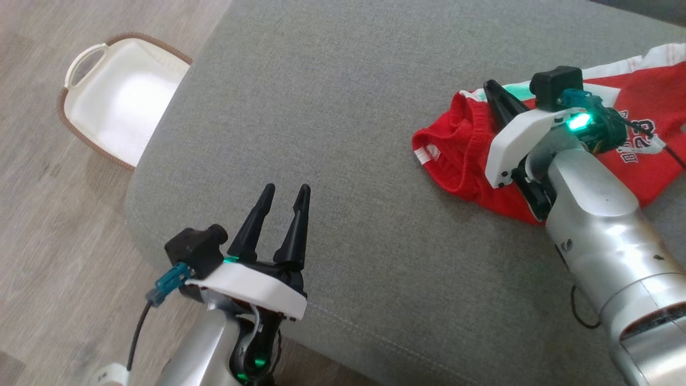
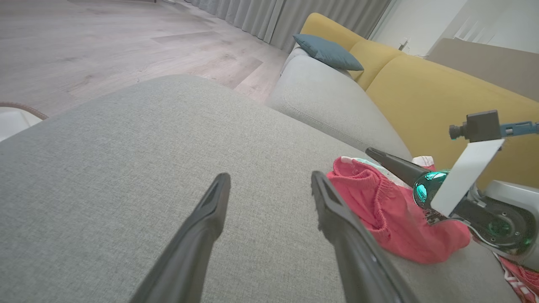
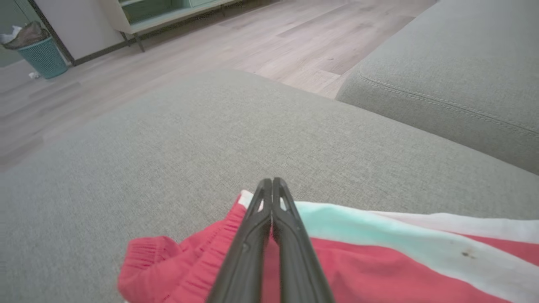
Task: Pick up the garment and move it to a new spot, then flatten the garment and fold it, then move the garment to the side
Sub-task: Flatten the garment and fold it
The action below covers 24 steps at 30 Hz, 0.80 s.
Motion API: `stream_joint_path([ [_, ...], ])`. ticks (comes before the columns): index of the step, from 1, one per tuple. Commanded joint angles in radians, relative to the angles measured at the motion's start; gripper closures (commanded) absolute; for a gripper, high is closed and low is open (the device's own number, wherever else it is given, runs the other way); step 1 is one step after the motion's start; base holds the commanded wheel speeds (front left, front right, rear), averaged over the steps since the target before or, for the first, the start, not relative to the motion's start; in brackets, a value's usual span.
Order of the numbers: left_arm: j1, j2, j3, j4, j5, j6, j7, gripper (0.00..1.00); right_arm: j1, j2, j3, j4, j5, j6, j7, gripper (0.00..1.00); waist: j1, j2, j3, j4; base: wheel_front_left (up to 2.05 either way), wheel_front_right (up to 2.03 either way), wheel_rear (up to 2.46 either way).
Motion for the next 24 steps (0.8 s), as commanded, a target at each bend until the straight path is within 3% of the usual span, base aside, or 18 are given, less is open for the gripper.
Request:
stream_joint_path([
  [1,-0.021,0.010,0.041,-0.027,0.009,0.004,-0.005,0.00,-0.029,0.020,0.018,-0.038,0.029,-0.001,-0.030,1.00,0.0000,0.0000,-0.013,-0.006,0.00,0.00,0.00],
  [5,-0.012,0.010,0.060,-0.025,0.020,0.005,-0.005,0.00,-0.023,0.023,0.018,-0.037,0.049,-0.001,-0.053,1.00,0.0000,0.0000,-0.029,-0.026,0.00,0.00,0.00],
  [6,-0.010,0.010,0.067,-0.026,0.024,0.004,-0.005,0.00,-0.022,0.024,0.025,-0.035,0.046,-0.001,-0.057,0.54,0.0000,0.0000,-0.033,-0.035,0.00,0.00,0.00],
  [7,-0.008,0.010,0.072,-0.026,0.029,0.002,-0.005,0.00,-0.020,0.026,0.035,-0.031,0.040,-0.001,-0.059,0.00,0.0000,0.0000,-0.038,-0.043,0.00,0.00,0.00],
  [16,-0.005,0.010,0.107,-0.027,0.061,-0.009,-0.005,0.00,-0.016,0.044,-0.007,-0.022,0.053,-0.001,-0.120,0.00,0.0000,0.0000,-0.102,-0.112,0.00,0.00,0.00],
  [24,0.022,0.010,0.162,-0.041,0.092,-0.017,-0.005,0.00,0.118,0.029,-0.120,-0.106,0.013,-0.001,-0.147,0.00,0.0000,0.0000,-0.175,-0.222,0.00,0.00,0.00],
])
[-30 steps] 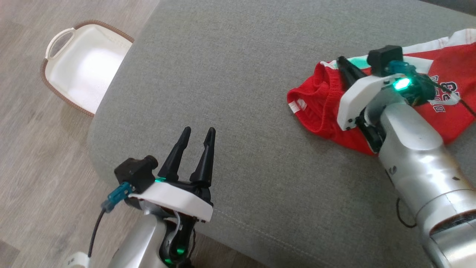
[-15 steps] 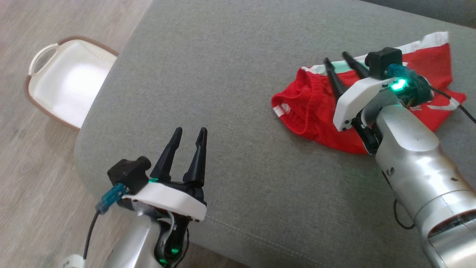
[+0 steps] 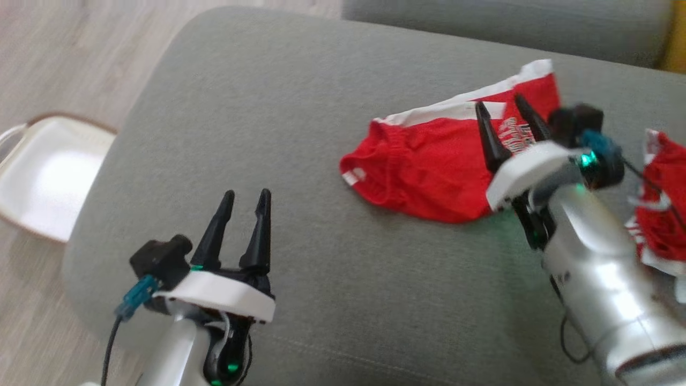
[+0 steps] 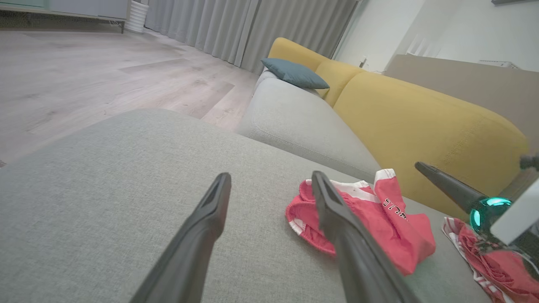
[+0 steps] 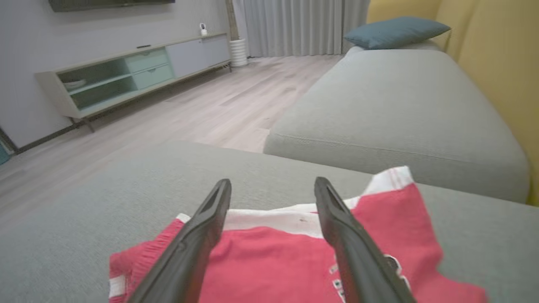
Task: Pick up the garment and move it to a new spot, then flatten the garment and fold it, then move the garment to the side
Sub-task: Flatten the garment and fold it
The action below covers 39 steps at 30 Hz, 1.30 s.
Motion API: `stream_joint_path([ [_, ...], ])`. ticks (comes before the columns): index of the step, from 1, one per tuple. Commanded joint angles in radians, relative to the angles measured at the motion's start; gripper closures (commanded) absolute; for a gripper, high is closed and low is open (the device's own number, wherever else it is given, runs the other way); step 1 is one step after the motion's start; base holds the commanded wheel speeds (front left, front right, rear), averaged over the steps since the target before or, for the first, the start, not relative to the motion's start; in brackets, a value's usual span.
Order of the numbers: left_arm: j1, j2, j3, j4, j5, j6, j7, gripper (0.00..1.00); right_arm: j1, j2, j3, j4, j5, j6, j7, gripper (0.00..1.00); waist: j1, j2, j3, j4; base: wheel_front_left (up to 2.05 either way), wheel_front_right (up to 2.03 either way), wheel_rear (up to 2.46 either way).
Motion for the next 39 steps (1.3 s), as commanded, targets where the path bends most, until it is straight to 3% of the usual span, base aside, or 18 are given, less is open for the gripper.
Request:
stream_joint_path([
  [1,-0.020,0.009,0.042,-0.041,0.011,-0.006,-0.005,0.00,0.028,-0.001,-0.018,-0.065,-0.022,-0.001,-0.013,0.00,0.0000,-0.0001,-0.034,-0.053,0.00,0.00,0.00],
  [10,0.021,0.009,0.080,-0.047,0.024,-0.016,-0.005,0.00,0.333,0.030,-0.236,-0.353,-0.162,-0.001,-0.014,0.00,0.0000,-0.0001,-0.073,-0.166,0.00,0.00,0.00],
  [15,0.028,0.009,0.092,-0.045,0.020,-0.020,-0.005,0.00,0.442,0.053,-0.300,-0.481,-0.216,-0.001,-0.001,0.00,0.0000,-0.0001,-0.069,-0.202,0.00,0.00,0.00],
  [23,-0.061,0.009,0.066,0.030,0.060,-0.028,-0.005,0.00,0.488,0.062,-0.333,-0.647,-0.238,-0.001,0.065,0.00,0.0000,-0.0001,-0.016,-0.247,0.00,0.00,0.00],
  [32,-0.429,0.009,0.009,0.362,0.075,0.028,0.172,0.00,0.504,0.063,-0.319,-0.783,-0.213,-0.001,0.123,0.00,0.0000,-0.0001,0.097,-0.327,0.00,0.00,0.00],
  [39,-0.598,0.020,0.014,0.566,0.081,0.053,0.241,0.00,0.495,0.063,-0.329,-0.812,-0.199,-0.001,0.126,0.00,0.0000,-0.0001,0.153,-0.361,0.00,0.00,0.00],
])
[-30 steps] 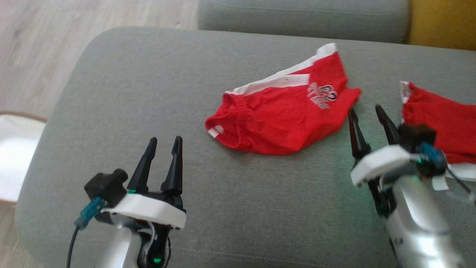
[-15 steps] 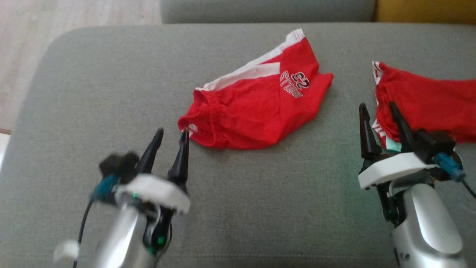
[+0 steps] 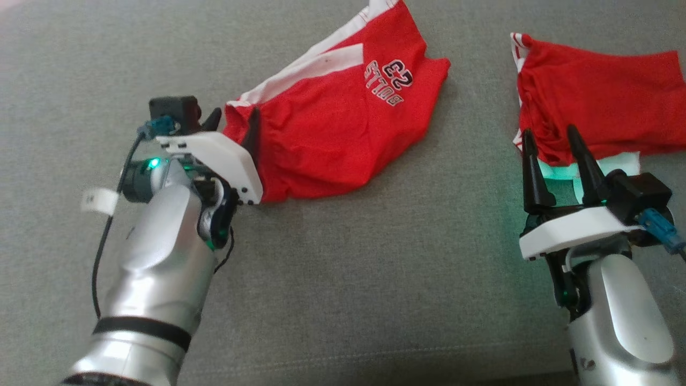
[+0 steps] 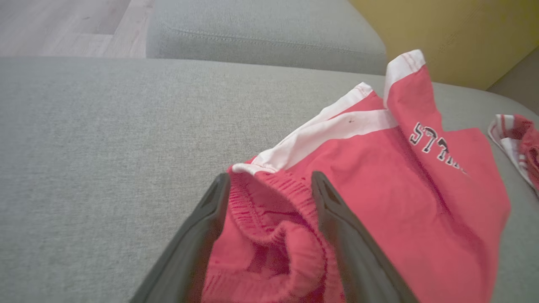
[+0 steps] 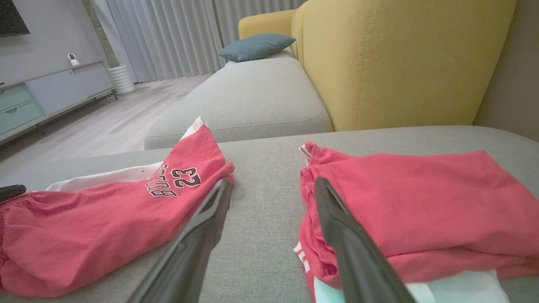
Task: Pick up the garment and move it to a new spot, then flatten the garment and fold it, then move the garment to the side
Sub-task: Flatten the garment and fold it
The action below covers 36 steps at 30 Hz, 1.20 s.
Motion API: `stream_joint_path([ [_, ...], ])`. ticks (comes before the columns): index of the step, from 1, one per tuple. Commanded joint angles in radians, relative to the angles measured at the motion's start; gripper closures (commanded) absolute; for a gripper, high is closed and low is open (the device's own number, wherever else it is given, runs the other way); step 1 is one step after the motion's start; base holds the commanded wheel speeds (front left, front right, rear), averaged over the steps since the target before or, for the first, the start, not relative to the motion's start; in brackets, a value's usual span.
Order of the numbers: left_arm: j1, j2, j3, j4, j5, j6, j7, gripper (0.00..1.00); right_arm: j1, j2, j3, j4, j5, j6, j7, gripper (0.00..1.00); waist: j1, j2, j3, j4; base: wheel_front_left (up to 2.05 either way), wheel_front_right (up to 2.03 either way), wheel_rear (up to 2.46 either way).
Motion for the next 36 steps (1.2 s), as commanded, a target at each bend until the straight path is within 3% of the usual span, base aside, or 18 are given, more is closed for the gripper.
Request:
stream_joint_path([
  [1,-0.061,0.027,0.028,0.008,0.003,0.007,0.008,0.00,-0.012,0.005,0.018,-0.041,0.003,-0.001,0.000,0.00,0.0000,0.0000,0.020,-0.016,0.00,0.00,0.00],
  [15,-0.149,0.022,0.012,0.234,-0.012,0.016,0.004,0.00,-0.016,0.005,0.025,-0.037,0.021,-0.001,-0.002,0.00,0.0000,0.0000,0.039,-0.019,0.00,0.00,0.00],
  [16,-0.152,0.021,0.010,0.246,-0.014,0.013,0.004,0.13,-0.017,0.005,0.027,-0.037,0.022,-0.001,-0.002,0.00,0.0000,0.0000,0.041,-0.019,0.00,0.00,0.00],
  [17,-0.154,0.021,0.009,0.257,-0.017,0.010,0.001,0.64,-0.018,0.005,0.029,-0.037,0.024,-0.001,-0.002,0.00,0.0000,0.0000,0.042,-0.019,0.00,0.00,0.00],
  [18,-0.157,0.020,0.010,0.267,-0.022,0.005,-0.003,0.95,-0.018,0.005,0.030,-0.038,0.025,-0.001,-0.002,0.00,0.0000,0.0000,0.043,-0.019,0.00,0.00,0.00],
  [19,-0.160,0.020,0.010,0.276,-0.027,0.001,-0.006,1.00,-0.019,0.005,0.031,-0.038,0.027,-0.001,-0.002,0.00,0.0000,0.0000,0.044,-0.018,0.00,0.00,0.00],
  [36,-0.155,0.015,0.002,0.349,-0.080,-0.026,-0.145,1.00,0.004,0.005,0.030,-0.024,0.035,-0.001,0.007,0.00,0.0000,0.0000,-0.009,0.044,0.00,0.00,0.00],
])
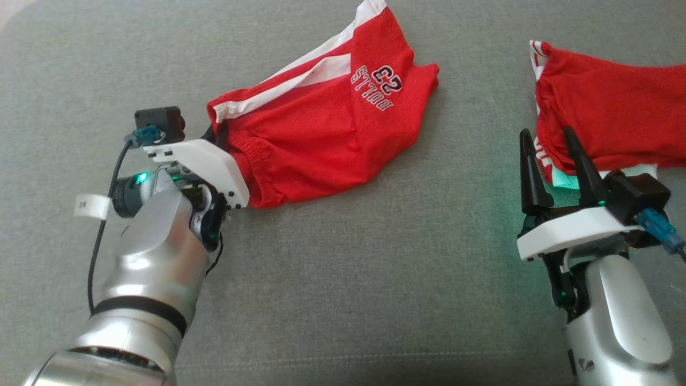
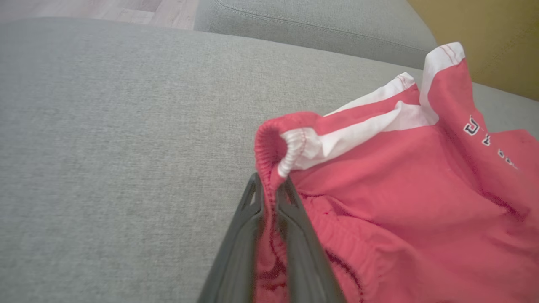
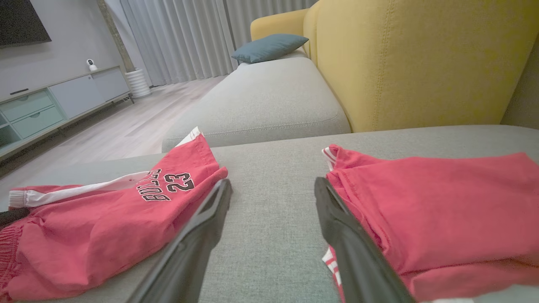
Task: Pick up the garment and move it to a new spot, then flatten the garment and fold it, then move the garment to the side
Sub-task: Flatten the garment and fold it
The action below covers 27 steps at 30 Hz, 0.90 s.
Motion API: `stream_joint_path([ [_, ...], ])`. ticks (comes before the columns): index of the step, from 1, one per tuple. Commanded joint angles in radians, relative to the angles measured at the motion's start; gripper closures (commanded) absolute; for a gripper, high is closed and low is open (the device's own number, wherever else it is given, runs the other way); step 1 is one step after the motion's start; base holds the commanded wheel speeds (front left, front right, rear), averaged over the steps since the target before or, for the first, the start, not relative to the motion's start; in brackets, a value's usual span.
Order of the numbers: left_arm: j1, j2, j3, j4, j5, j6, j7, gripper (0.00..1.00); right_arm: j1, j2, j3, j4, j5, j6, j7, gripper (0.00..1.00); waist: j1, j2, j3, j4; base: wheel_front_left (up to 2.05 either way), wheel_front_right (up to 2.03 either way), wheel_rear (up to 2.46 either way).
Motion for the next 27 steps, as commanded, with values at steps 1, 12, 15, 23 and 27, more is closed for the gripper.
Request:
stream_joint_path([
  [1,-0.014,0.029,0.020,-0.015,-0.010,0.003,-0.016,1.00,0.005,0.005,0.025,-0.027,0.007,-0.001,0.007,0.00,0.0000,0.0000,-0.008,0.009,0.00,0.00,0.00],
  [12,0.017,0.028,0.019,0.036,-0.033,0.023,-0.048,0.00,0.013,0.005,0.039,-0.016,0.009,-0.001,0.024,0.00,0.0000,0.0000,-0.029,0.034,0.00,0.00,0.00],
  [15,0.028,0.028,0.027,0.018,-0.041,0.026,-0.081,0.00,0.017,0.005,0.043,-0.016,0.016,-0.001,0.018,0.00,0.0000,0.0000,-0.050,0.042,0.00,0.00,0.00],
  [23,0.157,0.057,0.072,-0.289,0.000,0.022,-0.108,0.00,0.043,0.005,0.060,-0.033,0.042,-0.001,-0.004,0.00,0.0000,0.0000,-0.120,0.073,0.00,0.00,0.00],
  [27,0.324,0.073,0.103,-0.543,0.067,0.020,-0.108,0.00,0.070,0.005,0.061,-0.040,0.049,-0.001,-0.016,0.00,0.0000,0.0000,-0.154,0.093,0.00,0.00,0.00],
])
